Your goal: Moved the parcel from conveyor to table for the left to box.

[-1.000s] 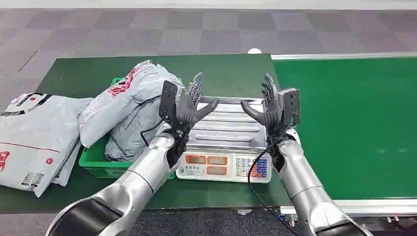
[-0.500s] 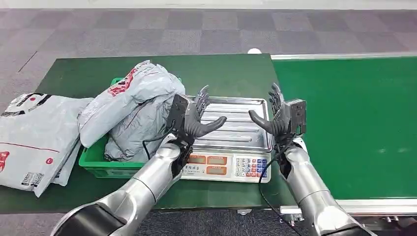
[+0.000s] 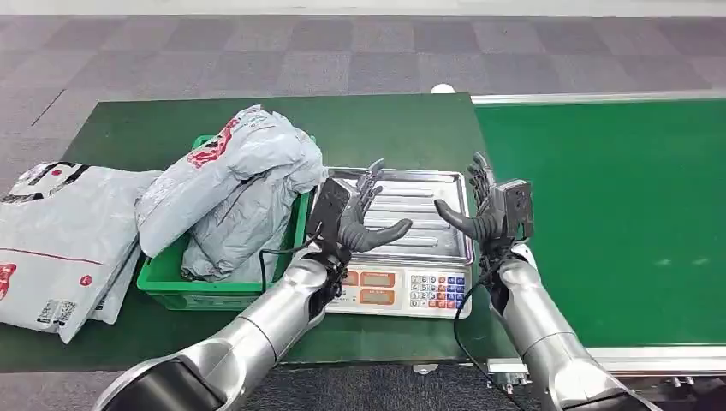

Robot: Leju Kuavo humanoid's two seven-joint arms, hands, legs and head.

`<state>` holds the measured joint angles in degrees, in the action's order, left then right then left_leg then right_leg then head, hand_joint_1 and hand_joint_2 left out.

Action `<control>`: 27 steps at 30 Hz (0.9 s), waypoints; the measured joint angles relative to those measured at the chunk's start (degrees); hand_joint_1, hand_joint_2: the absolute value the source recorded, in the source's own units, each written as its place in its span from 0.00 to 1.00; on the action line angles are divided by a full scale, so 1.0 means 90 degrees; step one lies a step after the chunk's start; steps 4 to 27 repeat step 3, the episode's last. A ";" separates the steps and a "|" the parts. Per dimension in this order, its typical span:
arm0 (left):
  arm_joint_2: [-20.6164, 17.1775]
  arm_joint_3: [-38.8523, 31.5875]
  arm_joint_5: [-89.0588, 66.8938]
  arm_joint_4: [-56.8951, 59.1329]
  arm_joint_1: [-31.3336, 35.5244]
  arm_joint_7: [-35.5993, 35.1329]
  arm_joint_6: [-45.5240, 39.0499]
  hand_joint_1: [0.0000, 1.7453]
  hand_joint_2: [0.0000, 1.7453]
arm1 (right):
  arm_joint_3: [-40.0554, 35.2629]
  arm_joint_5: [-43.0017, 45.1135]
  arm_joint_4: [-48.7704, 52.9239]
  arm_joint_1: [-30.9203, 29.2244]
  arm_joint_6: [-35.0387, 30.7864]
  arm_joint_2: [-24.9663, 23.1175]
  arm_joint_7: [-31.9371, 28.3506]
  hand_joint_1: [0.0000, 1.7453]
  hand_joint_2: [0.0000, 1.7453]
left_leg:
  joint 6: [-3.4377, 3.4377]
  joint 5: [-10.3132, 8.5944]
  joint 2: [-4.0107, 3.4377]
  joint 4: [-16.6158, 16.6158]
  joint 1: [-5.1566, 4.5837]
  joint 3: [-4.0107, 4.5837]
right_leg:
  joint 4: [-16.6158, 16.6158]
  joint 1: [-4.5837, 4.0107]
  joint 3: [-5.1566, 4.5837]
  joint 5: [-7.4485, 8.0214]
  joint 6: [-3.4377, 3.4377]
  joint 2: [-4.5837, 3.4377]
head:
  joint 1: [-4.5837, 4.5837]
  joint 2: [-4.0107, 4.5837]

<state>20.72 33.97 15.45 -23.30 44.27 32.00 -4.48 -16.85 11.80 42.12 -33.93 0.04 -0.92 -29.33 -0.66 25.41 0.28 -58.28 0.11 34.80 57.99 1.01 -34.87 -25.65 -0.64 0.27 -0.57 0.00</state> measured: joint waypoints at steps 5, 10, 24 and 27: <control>0.0000 0.0049 0.0002 0.0000 -0.0004 0.0000 -0.0002 0.00 1.00 | 0.0000 0.0000 -0.0024 0.0000 0.0000 0.0000 -0.0002 0.00 1.00 | 0.0000 0.0000 0.0000 0.0000 0.0000 0.0000 | 0.0000 0.0000 0.0000 0.0000 0.0000 0.0000 | 0.0000 0.0000; 0.0000 0.0049 0.0002 0.0000 -0.0004 0.0000 -0.0002 0.00 1.00 | 0.0000 0.0000 -0.0024 0.0000 0.0000 0.0000 -0.0002 0.00 1.00 | 0.0000 0.0000 0.0000 0.0000 0.0000 0.0000 | 0.0000 0.0000 0.0000 0.0000 0.0000 0.0000 | 0.0000 0.0000; 0.0000 0.0049 0.0002 0.0000 -0.0004 0.0000 -0.0002 0.00 1.00 | 0.0000 0.0000 -0.0024 0.0000 0.0000 0.0000 -0.0002 0.00 1.00 | 0.0000 0.0000 0.0000 0.0000 0.0000 0.0000 | 0.0000 0.0000 0.0000 0.0000 0.0000 0.0000 | 0.0000 0.0000; 0.0000 0.0049 0.0002 0.0000 -0.0004 0.0000 -0.0002 0.00 1.00 | 0.0000 0.0000 -0.0024 0.0000 0.0000 0.0000 -0.0002 0.00 1.00 | 0.0000 0.0000 0.0000 0.0000 0.0000 0.0000 | 0.0000 0.0000 0.0000 0.0000 0.0000 0.0000 | 0.0000 0.0000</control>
